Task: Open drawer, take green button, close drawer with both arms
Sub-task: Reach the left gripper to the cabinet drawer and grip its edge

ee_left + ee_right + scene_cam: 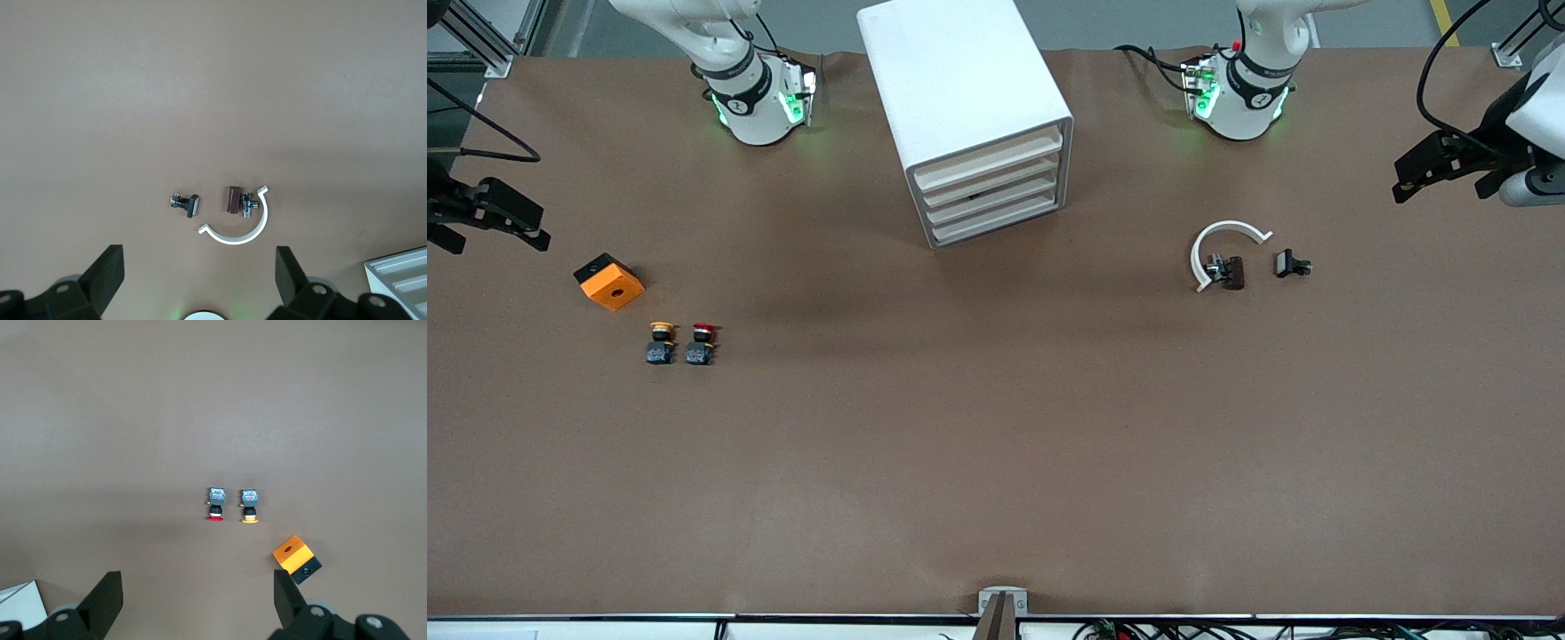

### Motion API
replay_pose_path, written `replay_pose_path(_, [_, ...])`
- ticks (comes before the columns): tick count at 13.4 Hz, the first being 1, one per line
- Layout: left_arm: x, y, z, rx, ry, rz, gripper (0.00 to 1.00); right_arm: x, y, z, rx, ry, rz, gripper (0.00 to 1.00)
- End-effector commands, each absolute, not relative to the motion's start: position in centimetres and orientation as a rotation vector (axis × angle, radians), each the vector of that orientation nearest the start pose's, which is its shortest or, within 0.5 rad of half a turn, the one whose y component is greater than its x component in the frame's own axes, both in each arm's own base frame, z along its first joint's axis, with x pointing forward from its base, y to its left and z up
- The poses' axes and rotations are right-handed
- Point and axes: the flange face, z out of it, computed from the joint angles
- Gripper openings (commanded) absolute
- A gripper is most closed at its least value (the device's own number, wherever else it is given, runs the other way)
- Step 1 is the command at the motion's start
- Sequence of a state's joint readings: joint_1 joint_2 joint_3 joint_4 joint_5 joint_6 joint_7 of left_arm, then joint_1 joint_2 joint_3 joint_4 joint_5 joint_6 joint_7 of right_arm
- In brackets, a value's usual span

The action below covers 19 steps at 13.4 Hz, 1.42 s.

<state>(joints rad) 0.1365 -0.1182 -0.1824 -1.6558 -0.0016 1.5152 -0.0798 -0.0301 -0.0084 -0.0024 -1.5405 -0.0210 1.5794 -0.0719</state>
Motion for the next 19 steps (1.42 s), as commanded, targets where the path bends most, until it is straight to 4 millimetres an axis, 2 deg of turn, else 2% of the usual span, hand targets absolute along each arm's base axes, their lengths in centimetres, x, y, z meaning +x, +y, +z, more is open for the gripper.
replay_pose_path(1, [51.4,-2.7,64.7,-3.121,-0.066,0.030,1.00,55.7,-2.1,64.9,-3.158,-0.060,-0.081,1.00])
replay_pose_path(4, [52.6,-1.2,65.4,-3.125,-0.094,0.029,1.00,55.7,-2.0,64.8,-3.158,-0.062,-0.079,1.00])
replay_pose_path(5, [53.1,-0.3,65.2,-3.130,-0.123,0.037,1.00,55.7,-2.0,64.9,-3.158,-0.062,-0.081,1.00])
replay_pose_path(6, [53.4,-0.1,64.8,-3.134,-0.127,0.049,1.00,55.7,-2.0,64.9,-3.157,-0.062,-0.081,1.00])
replay_pose_path(8, [54.4,0.2,63.2,-3.133,-0.132,0.093,1.00,55.7,-2.0,64.9,-3.158,-0.062,-0.081,1.00])
replay_pose_path(11, [56.5,0.1,59.3,-3.129,-0.218,0.199,1.00,55.7,-1.8,64.8,-3.156,-0.070,-0.079,1.00])
replay_pose_path(14, [58.6,-1.3,54.7,-3.092,-0.469,0.296,1.00,55.9,-1.6,64.4,-3.156,-0.075,-0.069,1.00])
replay_pose_path(16, [59.7,-3.6,51.3,-3.049,-0.586,0.381,1.00,55.9,-1.6,64.4,-3.155,-0.075,-0.072,1.00])
replay_pose_path(19, [61.1,-9.4,46.3,-2.931,-0.876,0.435,1.00,56.0,-1.6,64.5,-3.155,-0.075,-0.076,1.00])
